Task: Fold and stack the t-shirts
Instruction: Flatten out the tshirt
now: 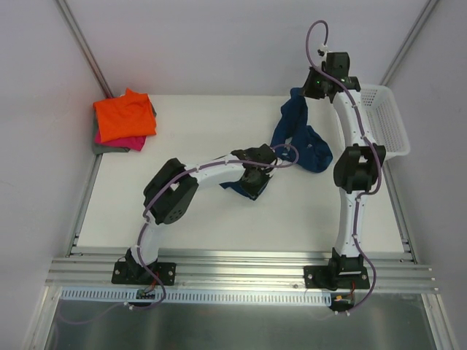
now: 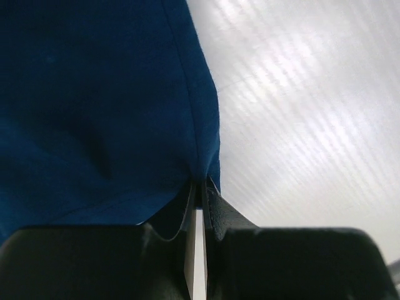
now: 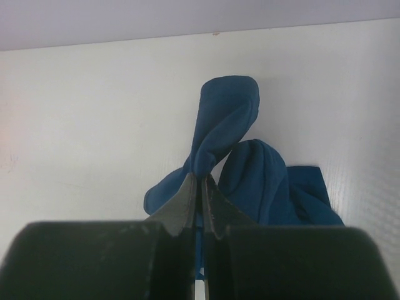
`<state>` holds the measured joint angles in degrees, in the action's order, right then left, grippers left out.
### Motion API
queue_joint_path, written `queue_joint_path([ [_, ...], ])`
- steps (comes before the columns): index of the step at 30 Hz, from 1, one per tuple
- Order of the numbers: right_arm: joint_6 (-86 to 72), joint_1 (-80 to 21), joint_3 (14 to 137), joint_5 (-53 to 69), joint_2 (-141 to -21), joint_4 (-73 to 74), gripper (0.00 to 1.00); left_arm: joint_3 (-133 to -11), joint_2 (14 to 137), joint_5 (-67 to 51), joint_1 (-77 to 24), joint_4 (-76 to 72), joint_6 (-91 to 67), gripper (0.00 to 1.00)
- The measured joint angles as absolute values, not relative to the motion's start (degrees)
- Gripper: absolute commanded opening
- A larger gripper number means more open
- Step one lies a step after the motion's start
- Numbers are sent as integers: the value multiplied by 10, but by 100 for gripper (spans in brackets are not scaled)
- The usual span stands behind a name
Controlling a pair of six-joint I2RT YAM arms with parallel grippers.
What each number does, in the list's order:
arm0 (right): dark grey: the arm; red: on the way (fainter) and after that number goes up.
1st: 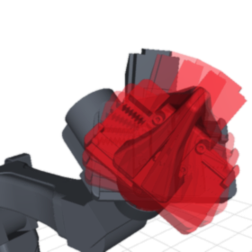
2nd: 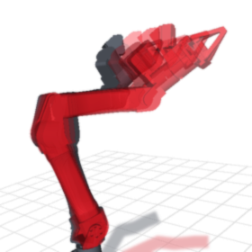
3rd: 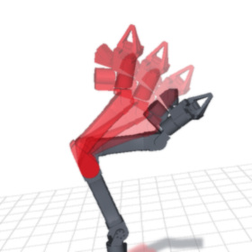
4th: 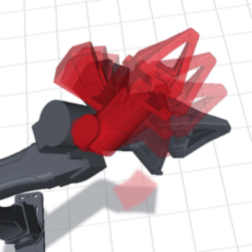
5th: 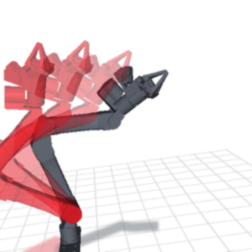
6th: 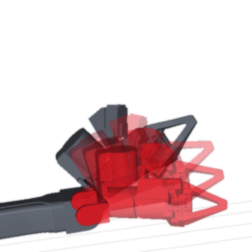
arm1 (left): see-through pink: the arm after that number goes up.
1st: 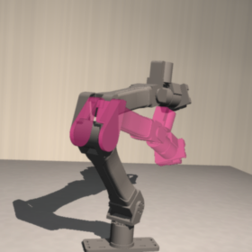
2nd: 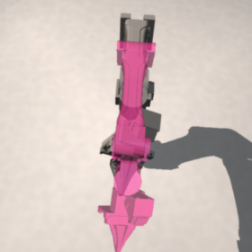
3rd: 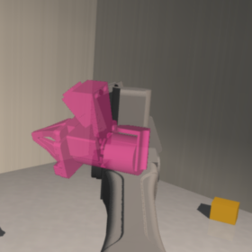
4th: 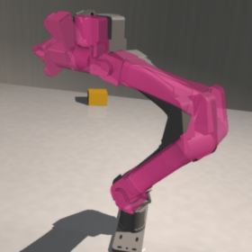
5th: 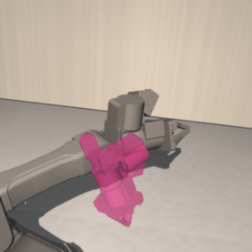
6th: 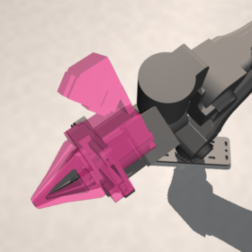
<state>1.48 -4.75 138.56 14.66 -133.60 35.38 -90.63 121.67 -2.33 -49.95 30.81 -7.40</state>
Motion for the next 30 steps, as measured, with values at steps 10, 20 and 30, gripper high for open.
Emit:
queue_joint_path([
  [10, 22, -26, 1386, 146, -1278, 359, 0, -954, 1145, 83, -413, 358, 67, 0],
  [20, 26, -19, 1369, 159, -1187, 359, 0, -1238, 1059, 142, -281, 339, 176, 0],
  [30, 49, -23, 1341, 160, -1053, 357, 1, -1257, 1026, 160, -273, 336, 222, 0],
])
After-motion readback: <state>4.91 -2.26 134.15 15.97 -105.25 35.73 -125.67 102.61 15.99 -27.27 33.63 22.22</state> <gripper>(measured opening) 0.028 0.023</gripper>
